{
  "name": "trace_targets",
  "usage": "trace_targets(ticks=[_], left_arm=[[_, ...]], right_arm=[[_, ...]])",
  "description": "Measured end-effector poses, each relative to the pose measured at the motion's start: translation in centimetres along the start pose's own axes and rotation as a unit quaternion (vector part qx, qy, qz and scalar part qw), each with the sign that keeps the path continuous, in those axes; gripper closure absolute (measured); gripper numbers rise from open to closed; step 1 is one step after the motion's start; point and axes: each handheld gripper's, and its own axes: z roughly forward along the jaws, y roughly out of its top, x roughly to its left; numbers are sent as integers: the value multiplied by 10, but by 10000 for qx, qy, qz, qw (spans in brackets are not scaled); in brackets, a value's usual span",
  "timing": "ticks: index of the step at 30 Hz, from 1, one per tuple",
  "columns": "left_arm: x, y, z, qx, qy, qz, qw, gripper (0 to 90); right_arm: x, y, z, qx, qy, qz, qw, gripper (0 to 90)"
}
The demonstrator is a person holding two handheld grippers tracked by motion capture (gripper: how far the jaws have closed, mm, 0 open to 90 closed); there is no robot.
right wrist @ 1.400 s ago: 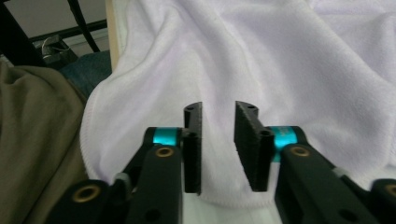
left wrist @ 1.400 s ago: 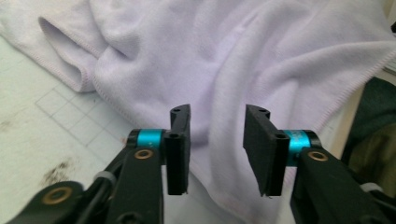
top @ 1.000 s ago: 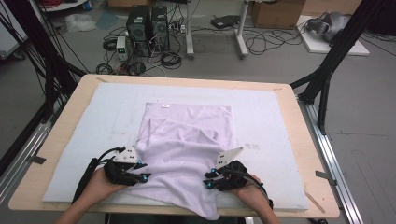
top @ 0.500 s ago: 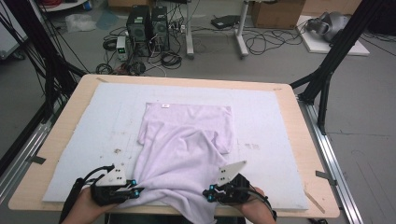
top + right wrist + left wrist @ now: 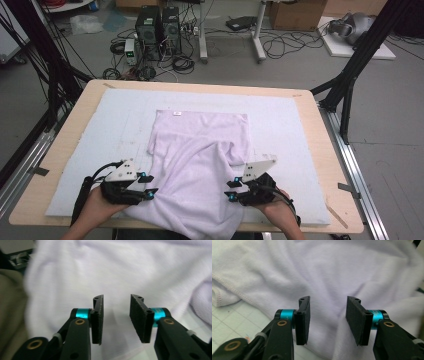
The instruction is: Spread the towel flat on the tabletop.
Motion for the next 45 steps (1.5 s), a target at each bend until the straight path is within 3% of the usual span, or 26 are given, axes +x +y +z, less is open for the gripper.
trace_targets(ticks=[1, 4, 5, 6, 8, 10, 17, 21, 23, 25, 26, 30, 34, 37, 39, 40, 42, 45], left_arm=[[5, 0, 5, 66, 14, -41, 10000, 543], [14, -5, 19, 358, -101, -149, 9992, 551], [13, -7, 22, 427, -147, -114, 9989, 591], [10, -10, 21, 318, -49, -47, 9995, 628], [8, -12, 18, 344, -78, -64, 9994, 791], [4, -14, 14, 351, -27, -42, 9994, 856], [-19, -25, -5, 377, -51, 58, 9993, 876], [-38, -28, -20, 252, -133, 76, 9996, 877], [-48, -27, -29, 160, -206, 192, 9995, 873], [-51, -22, -35, 30, -216, 207, 9995, 829], [-50, -20, -36, 25, -140, 224, 9996, 768], [-31, -15, -24, -21, 88, 139, 9999, 681], [-13, -11, -2, 103, 264, 127, 9995, 641], [-2, -8, 13, 301, 256, 82, 9992, 622], [2, -9, 20, 413, 167, 59, 9990, 663], [3, -10, 20, 347, 126, 55, 9993, 694], [3, -10, 19, 383, 74, 80, 9992, 858], [0, -10, 17, 416, 133, 119, 9990, 877]], right_arm=[[-5, -1, 5, -8, 6, 42, 10000, 613], [-12, -3, 21, 351, -25, 2, 9994, 625], [-12, -3, 23, 354, -59, -73, 9993, 655], [-11, -2, 23, 361, -106, -156, 9992, 708], [-11, -2, 23, 384, -13, -173, 9991, 833], [-9, -1, 23, 414, 16, -238, 9989, 867], [8, -2, 10, 237, 137, -355, 9990, 874], [21, -3, -3, 145, 183, -425, 9988, 872], [29, -2, -11, 140, 231, -494, 9984, 864], [35, 0, -19, 96, 274, -558, 9980, 807], [36, 2, -22, 73, 236, -527, 9983, 777], [23, 5, -25, -34, 34, -418, 9991, 716], [5, 4, -12, -74, -119, -274, 9995, 673], [-8, 2, 4, 164, -240, -241, 9993, 664], [-12, -1, 14, 377, -280, -181, 9987, 694], [-13, -4, 18, 473, -332, -215, 9981, 725], [-15, -7, 17, 375, -172, -82, 9991, 849], [-14, -8, 14, 412, -27, 10, 9991, 870]])
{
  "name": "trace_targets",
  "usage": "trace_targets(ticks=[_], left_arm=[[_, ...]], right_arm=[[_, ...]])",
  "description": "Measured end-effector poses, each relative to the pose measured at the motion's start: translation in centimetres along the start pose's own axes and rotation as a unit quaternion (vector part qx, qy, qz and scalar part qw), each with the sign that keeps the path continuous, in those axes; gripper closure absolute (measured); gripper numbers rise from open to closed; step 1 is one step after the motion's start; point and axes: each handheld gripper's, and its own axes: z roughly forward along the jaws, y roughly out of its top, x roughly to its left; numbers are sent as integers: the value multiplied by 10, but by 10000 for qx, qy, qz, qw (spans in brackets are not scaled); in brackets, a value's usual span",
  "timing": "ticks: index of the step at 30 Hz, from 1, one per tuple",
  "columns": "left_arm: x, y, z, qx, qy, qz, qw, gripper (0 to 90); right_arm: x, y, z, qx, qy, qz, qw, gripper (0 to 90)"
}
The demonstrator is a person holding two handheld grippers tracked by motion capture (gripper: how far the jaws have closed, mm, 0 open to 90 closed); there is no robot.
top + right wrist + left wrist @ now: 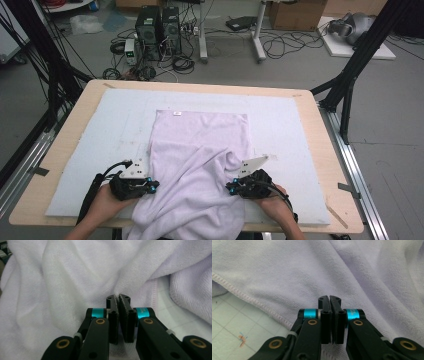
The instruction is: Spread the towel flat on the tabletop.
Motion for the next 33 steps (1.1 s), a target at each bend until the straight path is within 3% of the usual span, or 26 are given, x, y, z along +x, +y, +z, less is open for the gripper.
trace_targets(ticks=[4, 10, 13, 16, 21, 23, 24, 26, 28, 33], left_arm=[[-6, -8, -13, -41, 70, -34, 10000, 880], [-19, -25, -43, -161, 33, -48, 9999, 876], [-18, -24, -48, -211, 120, -48, 9997, 755], [-9, -15, -43, -283, 232, -156, 9992, 620], [5, -3, -14, -105, 348, -155, 9992, 566], [9, -2, -3, 9, 277, -156, 9995, 589], [10, -2, 0, 0, 234, -124, 9996, 660], [11, -3, -1, -30, 194, -174, 9997, 757], [10, -5, -3, -49, 164, -176, 9997, 857], [2, -14, -15, -21, 212, -134, 9997, 877]], right_arm=[[12, 0, -10, 5, -146, -160, 9998, 871], [34, -11, -36, -136, -40, -85, 9999, 831], [38, -9, -48, -341, -191, -82, 9992, 756], [29, -4, -49, -425, -404, -30, 9983, 695], [12, -4, -15, 0, -236, 60, 9997, 674], [9, -7, -4, 82, -128, 102, 9998, 731], [7, -8, -4, -40, -34, 132, 9999, 832], [7, -10, -6, -15, 115, 189, 9998, 853], [10, -10, -9, 84, 30, 89, 9999, 860], [20, -18, -24, 55, -88, 60, 9999, 862]])
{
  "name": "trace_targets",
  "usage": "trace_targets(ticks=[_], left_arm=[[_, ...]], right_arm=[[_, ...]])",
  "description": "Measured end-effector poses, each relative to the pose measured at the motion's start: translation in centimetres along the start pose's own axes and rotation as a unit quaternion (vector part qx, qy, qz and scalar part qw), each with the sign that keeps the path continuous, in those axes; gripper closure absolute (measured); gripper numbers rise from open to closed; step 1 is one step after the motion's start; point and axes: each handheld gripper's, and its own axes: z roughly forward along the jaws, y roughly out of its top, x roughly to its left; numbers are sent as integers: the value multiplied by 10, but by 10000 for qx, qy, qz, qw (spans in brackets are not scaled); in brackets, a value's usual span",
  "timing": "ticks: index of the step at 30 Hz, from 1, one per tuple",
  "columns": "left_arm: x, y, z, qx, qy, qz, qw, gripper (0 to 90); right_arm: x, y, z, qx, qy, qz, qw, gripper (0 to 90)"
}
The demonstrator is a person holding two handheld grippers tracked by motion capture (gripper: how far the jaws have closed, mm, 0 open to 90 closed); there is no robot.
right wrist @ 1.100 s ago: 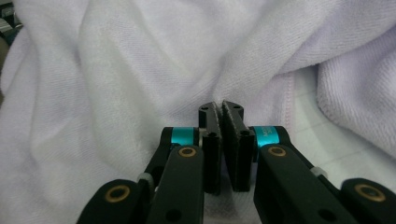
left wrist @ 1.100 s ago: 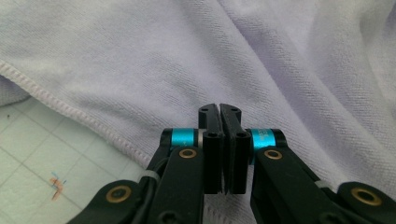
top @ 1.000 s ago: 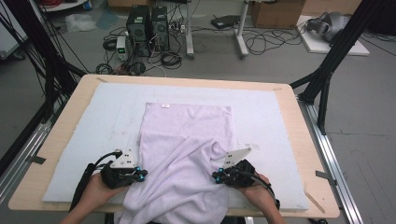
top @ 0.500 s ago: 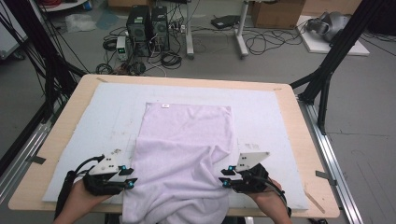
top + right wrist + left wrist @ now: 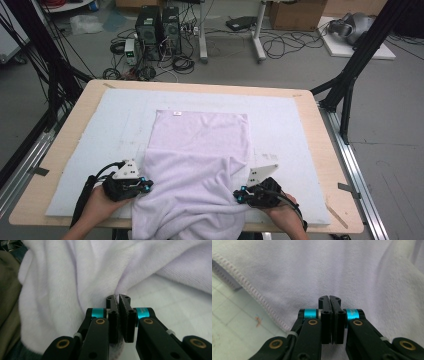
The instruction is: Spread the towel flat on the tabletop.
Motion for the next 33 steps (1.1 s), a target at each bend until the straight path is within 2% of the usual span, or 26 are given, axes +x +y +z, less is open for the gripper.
trace_targets(ticks=[6, 7, 8, 12, 15, 17, 19, 20, 21, 24, 27, 32, 33], left_arm=[[-14, -9, -21, -91, -40, 71, 9999, 864], [-15, -9, -23, -141, 31, 35, 9999, 817], [-14, -8, -24, -162, 55, 23, 9999, 726], [-5, 2, -19, -317, 119, -67, 9994, 627], [2, 11, -4, -269, 118, -72, 9995, 615], [6, 15, 8, -131, 124, -71, 9998, 593], [7, 15, 19, 21, 101, -70, 9999, 603], [8, 14, 20, -83, 90, -34, 9999, 633], [8, 15, 20, -85, 60, -38, 9999, 723], [7, 15, 19, -71, 36, -16, 10000, 856], [5, 12, 14, -65, 38, -18, 10000, 869], [-2, 10, -4, -292, -54, -44, 9995, 867], [-4, 10, -8, -293, 8, -17, 9996, 858]], right_arm=[[22, -11, -29, -169, -28, 1, 9999, 851], [24, -10, -33, -239, -52, -5, 9997, 841], [25, -9, -37, -295, -73, -9, 9995, 817], [16, 1, -36, -458, -148, -2, 9988, 729], [2, 8, -23, -508, -135, 97, 9986, 696], [-7, 10, -11, -458, -116, 174, 9987, 687], [-13, 11, 3, -309, -130, 182, 9993, 661], [-15, 12, 9, -263, -128, 214, 9993, 661], [-17, 13, 14, -263, -105, 238, 9993, 676], [-19, 15, 18, -167, -65, 238, 9996, 832], [-18, 14, 13, -125, -85, 191, 9997, 853], [-6, 9, -18, -272, -238, 122, 9993, 851], [-4, 9, -25, -345, -254, 121, 9990, 844]])
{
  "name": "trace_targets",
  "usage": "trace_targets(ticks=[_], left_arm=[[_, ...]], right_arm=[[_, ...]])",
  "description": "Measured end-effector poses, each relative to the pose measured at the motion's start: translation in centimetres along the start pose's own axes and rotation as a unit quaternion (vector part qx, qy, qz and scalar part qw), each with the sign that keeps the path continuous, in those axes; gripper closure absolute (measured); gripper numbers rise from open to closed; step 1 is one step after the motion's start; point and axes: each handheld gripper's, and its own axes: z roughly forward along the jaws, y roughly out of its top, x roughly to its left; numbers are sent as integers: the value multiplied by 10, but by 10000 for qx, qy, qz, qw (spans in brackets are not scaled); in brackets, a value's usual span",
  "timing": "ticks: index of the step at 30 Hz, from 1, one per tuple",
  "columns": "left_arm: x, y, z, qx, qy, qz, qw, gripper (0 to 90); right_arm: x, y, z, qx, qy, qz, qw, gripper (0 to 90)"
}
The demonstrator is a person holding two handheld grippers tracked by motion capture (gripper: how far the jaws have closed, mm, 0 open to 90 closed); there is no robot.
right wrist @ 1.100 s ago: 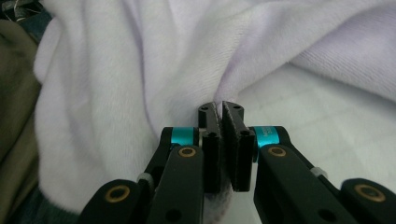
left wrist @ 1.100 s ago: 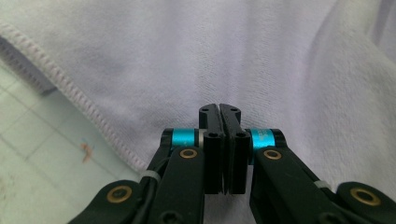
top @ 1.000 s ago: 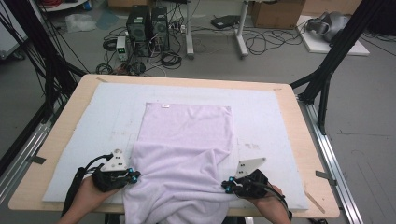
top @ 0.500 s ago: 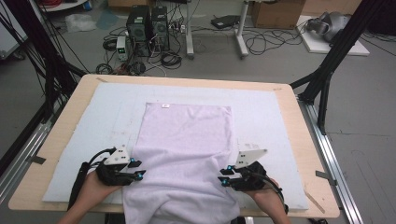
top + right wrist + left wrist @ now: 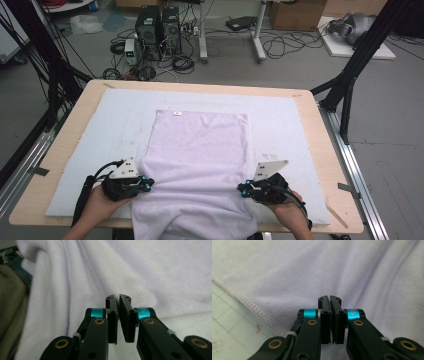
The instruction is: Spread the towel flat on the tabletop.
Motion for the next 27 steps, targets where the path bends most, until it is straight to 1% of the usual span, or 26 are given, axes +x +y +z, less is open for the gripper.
trace_targets(ticks=[1, 2, 3, 5, 7, 8, 9, 10, 11, 12, 13, 14, 15, 16, 17, 18, 19, 21, 22, 23, 25, 26, 27], left_arm=[[-1, 0, -2, 1, 63, 25, 10000, 829], [0, 1, -5, -20, 55, -33, 10000, 759], [2, 1, -6, -89, 76, -85, 9999, 709], [6, 2, -5, -75, 115, -147, 9998, 636], [8, 3, 1, -63, 165, -142, 9997, 617], [10, 4, 5, 11, 221, -122, 9997, 607], [12, 4, 10, 80, 290, -145, 9994, 588], [16, 3, 16, 158, 305, -162, 9993, 576], [18, 2, 21, 250, 309, -200, 9990, 582], [20, 1, 25, 298, 254, -211, 9990, 628], [22, 0, 25, 201, 221, -236, 9993, 674], [23, 0, 25, 201, 189, -260, 9993, 779], [24, 0, 24, 227, 154, -252, 9993, 818], [24, 0, 23, 244, 114, -240, 9994, 847], [24, 0, 22, 265, 93, -224, 9994, 864], [24, -1, 21, 281, 103, -222, 9993, 871], [24, -2, 19, 297, 125, -203, 9993, 876], [25, -4, 14, 295, 209, -177, 9992, 879], [26, -5, 10, 269, 251, -196, 9991, 880], [27, -6, 7, 233, 281, -223, 9991, 880], [32, -7, -2, 147, 438, -288, 9985, 880], [35, -8, -5, 100, 498, -331, 9982, 880], [38, -9, -6, 104, 536, -383, 9978, 880]], right_arm=[[1, 0, -6, -60, -32, -18, 10000, 822], [1, 1, -10, -90, -49, -7, 9999, 784], [0, 0, -13, -145, -48, 7, 9999, 768], [-3, -1, -14, -148, -144, 58, 9998, 710], [-9, -4, -10, -201, -167, 140, 9996, 704], [-11, -5, -8, -222, -157, 188, 9995, 689], [-14, -6, -3, -216, -150, 221, 9994, 664], [-16, -7, 2, -178, -147, 236, 9995, 644], [-17, -8, 8, -108, -181, 226, 9995, 620], [-19, -8, 14, -82, -181, 231, 9995, 619], [-20, -8, 20, -54, -140, 250, 9996, 620], [-21, -8, 26, -7, -126, 249, 9996, 637], [-22, -7, 31, 68, -76, 231, 9997, 676], [-23, -6, 36, 170, 0, 193, 9997, 734], [-23, -4, 39, 189, 69, 141, 9997, 822], [-24, -1, 40, 253, 129, 92, 9996, 864], [-23, 3, 41, 313, 138, 42, 9994, 895], [-23, 12, 43, 313, 182, -26, 9993, 896], [-22, 16, 44, 335, 183, -101, 9992, 896], [-21, 20, 45, 333, 171, -127, 9992, 895], [-21, 28, 47, 279, 195, -184, 9993, 895], [-20, 32, 49, 307, 190, -184, 9992, 895], [-20, 35, 52, 344, 188, -232, 9990, 895]])
